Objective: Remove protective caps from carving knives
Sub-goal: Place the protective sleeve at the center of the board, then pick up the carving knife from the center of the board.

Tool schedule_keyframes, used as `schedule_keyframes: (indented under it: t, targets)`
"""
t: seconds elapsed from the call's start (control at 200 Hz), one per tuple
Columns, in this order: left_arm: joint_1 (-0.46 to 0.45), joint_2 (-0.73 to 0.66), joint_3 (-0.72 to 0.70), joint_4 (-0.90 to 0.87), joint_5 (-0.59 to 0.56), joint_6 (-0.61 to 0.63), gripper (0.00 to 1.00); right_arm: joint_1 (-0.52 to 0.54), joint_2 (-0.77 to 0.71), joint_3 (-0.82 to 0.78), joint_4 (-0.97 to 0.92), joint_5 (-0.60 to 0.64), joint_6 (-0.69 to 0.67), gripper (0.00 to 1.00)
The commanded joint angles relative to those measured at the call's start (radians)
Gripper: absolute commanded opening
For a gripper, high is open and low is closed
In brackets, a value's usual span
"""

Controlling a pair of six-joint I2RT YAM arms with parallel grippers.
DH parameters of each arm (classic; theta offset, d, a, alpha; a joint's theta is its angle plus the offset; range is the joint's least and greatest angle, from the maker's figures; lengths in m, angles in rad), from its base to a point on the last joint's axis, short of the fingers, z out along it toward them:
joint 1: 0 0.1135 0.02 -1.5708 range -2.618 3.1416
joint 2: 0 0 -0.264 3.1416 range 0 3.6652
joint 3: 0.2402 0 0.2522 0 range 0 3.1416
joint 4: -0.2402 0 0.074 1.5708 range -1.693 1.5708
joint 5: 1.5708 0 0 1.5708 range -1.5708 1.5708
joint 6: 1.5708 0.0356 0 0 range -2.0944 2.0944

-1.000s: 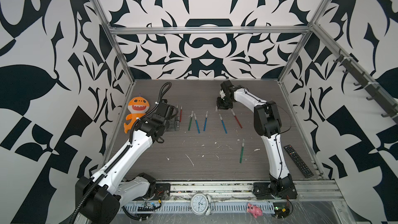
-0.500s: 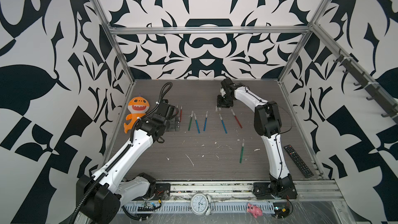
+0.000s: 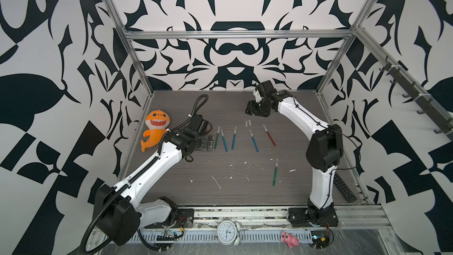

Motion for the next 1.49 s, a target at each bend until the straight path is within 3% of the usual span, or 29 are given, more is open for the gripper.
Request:
schedule_keyframes:
  t: [0.0,0.115,0.635,0.805,0.905,1.295,1.49]
  targets:
    - [-0.014,0.046,0.046,-0.055,0.034,-0.067,0.99,0.035,-0.124,-0.138,0.109,0.031,0.017,0.82]
    - [-0.016,0.08,0.031,-0.005,0.045,-0.091,0.99,0.073,-0.255,-0.276,0.161,0.057,0.015,0.99]
    - [-0.015,0.349,0.034,0.208,0.019,-0.084,0.96,0.143,-0.754,-0.693,0.203,0.132,0.008,0.99]
    - [-0.015,0.449,0.075,0.239,0.014,-0.064,0.86,0.156,-0.839,-0.782,0.22,0.118,0.012,0.99]
    - [-0.014,0.505,0.101,0.257,0.015,-0.052,0.7,0.165,-0.871,-0.808,0.224,0.119,0.015,0.99]
    - [0.005,0.657,0.185,0.276,0.023,-0.024,0.42,0.195,-0.913,-0.837,0.21,0.133,0.022,0.99]
    - [0.009,0.692,0.199,0.272,0.04,-0.031,0.34,0.198,-0.902,-0.821,0.205,0.142,0.025,0.99]
